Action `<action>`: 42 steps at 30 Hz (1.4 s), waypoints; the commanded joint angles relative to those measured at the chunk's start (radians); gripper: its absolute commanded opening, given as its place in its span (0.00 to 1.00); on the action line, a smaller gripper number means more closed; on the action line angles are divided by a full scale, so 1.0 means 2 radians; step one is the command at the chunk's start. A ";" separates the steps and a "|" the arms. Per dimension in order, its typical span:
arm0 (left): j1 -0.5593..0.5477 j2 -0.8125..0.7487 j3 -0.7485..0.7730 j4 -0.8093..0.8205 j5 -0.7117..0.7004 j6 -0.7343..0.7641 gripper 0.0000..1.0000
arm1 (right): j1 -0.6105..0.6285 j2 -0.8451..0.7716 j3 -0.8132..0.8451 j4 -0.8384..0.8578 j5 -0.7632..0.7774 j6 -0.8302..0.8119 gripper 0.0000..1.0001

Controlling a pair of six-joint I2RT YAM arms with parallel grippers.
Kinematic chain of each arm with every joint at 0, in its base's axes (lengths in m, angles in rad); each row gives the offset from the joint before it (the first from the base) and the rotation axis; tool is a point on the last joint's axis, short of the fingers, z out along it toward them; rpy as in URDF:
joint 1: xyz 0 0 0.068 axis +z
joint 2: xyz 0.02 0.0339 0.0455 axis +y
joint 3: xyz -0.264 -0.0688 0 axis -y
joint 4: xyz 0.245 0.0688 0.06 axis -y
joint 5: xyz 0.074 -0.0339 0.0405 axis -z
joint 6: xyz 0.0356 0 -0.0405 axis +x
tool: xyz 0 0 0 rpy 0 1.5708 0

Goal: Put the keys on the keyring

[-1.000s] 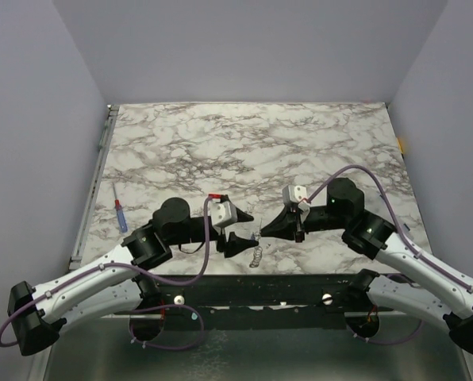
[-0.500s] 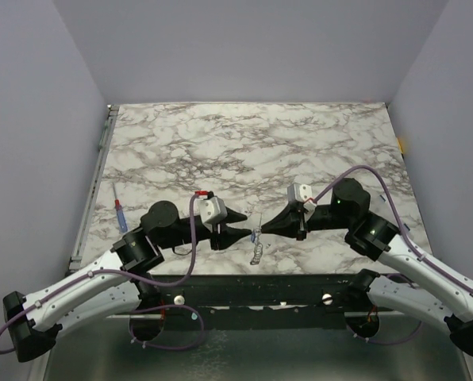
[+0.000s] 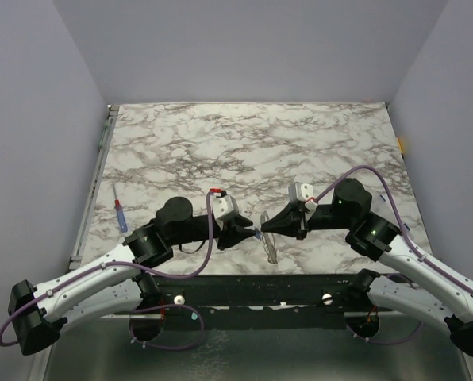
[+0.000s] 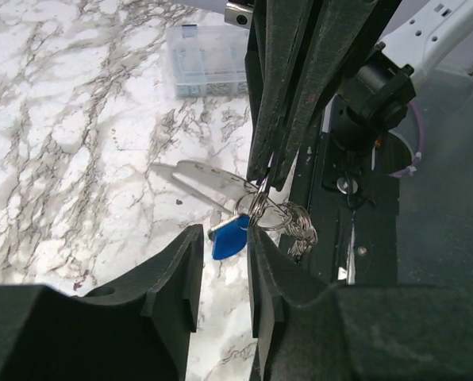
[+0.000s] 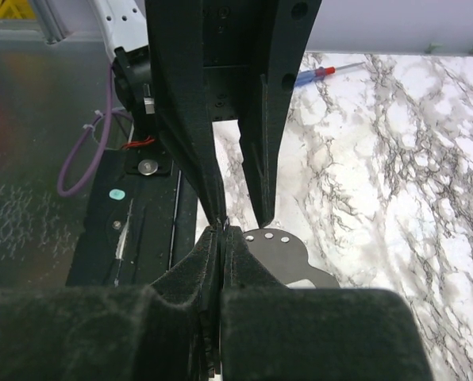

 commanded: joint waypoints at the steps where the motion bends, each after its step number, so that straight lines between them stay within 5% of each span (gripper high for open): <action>1: -0.001 -0.003 -0.002 0.022 0.022 -0.001 0.39 | 0.002 -0.009 -0.002 0.019 0.018 0.003 0.01; 4: -0.001 -0.010 -0.005 0.022 0.025 -0.001 0.48 | 0.002 -0.011 -0.003 0.019 0.026 0.002 0.01; 14: -0.001 -0.033 -0.012 0.009 -0.015 -0.022 0.53 | 0.002 -0.013 -0.008 0.040 0.056 0.005 0.01; 24: -0.001 -0.065 -0.054 0.073 -0.065 -0.103 0.41 | 0.002 -0.016 -0.032 0.099 0.106 0.043 0.01; 42: -0.001 -0.020 -0.046 0.117 -0.061 -0.062 0.37 | 0.002 -0.008 -0.028 0.114 0.100 0.056 0.01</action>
